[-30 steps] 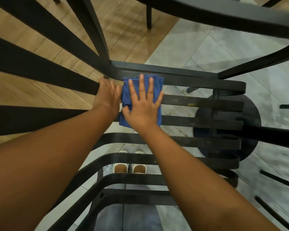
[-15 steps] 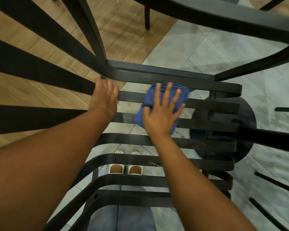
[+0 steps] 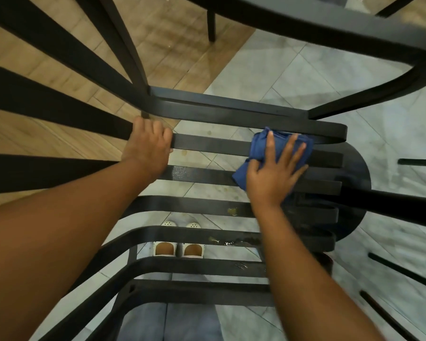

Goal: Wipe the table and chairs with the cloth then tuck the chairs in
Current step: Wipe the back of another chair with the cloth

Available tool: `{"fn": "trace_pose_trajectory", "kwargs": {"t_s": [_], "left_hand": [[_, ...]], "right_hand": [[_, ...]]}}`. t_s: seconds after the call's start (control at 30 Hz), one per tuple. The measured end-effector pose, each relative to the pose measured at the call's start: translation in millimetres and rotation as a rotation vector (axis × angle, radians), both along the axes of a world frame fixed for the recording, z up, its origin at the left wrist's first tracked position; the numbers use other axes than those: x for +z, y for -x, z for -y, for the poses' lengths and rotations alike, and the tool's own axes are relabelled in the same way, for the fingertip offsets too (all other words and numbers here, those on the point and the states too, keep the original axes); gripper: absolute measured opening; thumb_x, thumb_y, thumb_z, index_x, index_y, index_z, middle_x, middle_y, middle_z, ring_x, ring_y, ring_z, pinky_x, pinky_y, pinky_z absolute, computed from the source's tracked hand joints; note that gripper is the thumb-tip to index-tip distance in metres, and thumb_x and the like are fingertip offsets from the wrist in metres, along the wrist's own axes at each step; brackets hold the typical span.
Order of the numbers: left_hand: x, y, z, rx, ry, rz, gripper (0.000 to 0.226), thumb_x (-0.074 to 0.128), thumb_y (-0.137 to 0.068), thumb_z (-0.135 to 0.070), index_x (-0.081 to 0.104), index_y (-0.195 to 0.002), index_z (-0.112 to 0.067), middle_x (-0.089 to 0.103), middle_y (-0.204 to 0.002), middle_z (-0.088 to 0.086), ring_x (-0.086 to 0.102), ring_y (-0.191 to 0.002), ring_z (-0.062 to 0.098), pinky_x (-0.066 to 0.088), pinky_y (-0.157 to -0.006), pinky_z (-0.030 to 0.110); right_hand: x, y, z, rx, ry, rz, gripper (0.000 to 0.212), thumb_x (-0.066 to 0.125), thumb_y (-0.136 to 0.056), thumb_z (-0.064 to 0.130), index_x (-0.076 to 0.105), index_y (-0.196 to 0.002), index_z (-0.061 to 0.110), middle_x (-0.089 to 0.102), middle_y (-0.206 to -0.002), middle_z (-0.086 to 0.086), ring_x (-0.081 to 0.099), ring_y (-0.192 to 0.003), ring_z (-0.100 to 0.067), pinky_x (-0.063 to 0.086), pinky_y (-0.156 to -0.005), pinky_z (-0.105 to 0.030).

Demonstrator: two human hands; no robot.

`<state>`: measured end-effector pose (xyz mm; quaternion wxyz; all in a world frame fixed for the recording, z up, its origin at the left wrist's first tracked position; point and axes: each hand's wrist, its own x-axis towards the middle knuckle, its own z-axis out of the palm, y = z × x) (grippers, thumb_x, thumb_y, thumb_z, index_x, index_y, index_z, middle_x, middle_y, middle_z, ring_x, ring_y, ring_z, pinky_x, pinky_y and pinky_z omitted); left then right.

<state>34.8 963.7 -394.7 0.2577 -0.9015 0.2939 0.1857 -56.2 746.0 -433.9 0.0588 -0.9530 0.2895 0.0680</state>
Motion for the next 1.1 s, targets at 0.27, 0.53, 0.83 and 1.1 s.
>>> {"fn": "trace_pose_trajectory", "kwargs": {"t_s": [0.27, 0.53, 0.83, 1.1], "left_hand": [[-23, 10, 17, 0.29, 0.309, -0.171, 0.057, 0.026, -0.096, -0.051, 0.028, -0.141, -0.016, 0.041, -0.129, 0.021, 0.036, -0.119, 0.037, 0.018, -0.106, 0.048], [-23, 9, 17, 0.312, 0.28, -0.179, 0.063, 0.018, -0.093, -0.056, 0.028, -0.139, -0.014, 0.037, -0.134, 0.019, 0.033, -0.122, 0.036, 0.016, -0.107, 0.048], [-32, 17, 51, 0.357, 0.422, -0.229, 0.054, 0.03, -0.095, -0.052, 0.029, -0.137, -0.018, 0.035, -0.131, 0.017, 0.032, -0.121, 0.036, 0.015, -0.108, 0.049], [-32, 14, 43, 0.303, 0.459, -0.222, 0.051, 0.039, -0.096, -0.044, 0.031, -0.136, -0.014, 0.036, -0.132, 0.016, 0.033, -0.12, 0.034, 0.018, -0.105, 0.045]], "right_hand": [[-9, -12, -53, 0.289, -0.073, 0.019, 0.065, 0.031, -0.083, 0.038, 0.026, -0.147, 0.033, 0.016, -0.157, -0.012, 0.007, -0.144, -0.037, 0.0, -0.113, -0.056], [-1, 8, 56, -0.061, -0.034, 0.14, 0.061, 0.045, -0.08, 0.016, 0.043, -0.141, 0.022, 0.02, -0.155, -0.016, 0.011, -0.143, -0.041, 0.01, -0.11, -0.064], [4, -16, -41, -0.024, -0.385, 0.448, 0.053, 0.029, -0.085, 0.008, 0.052, -0.133, 0.012, 0.041, -0.145, -0.017, 0.033, -0.136, -0.036, 0.035, -0.106, -0.056], [11, -56, -32, 0.471, -0.195, -0.057, 0.068, 0.039, -0.092, 0.007, 0.014, -0.149, 0.037, -0.004, -0.159, -0.004, -0.01, -0.146, -0.025, -0.008, -0.113, -0.052]]}}
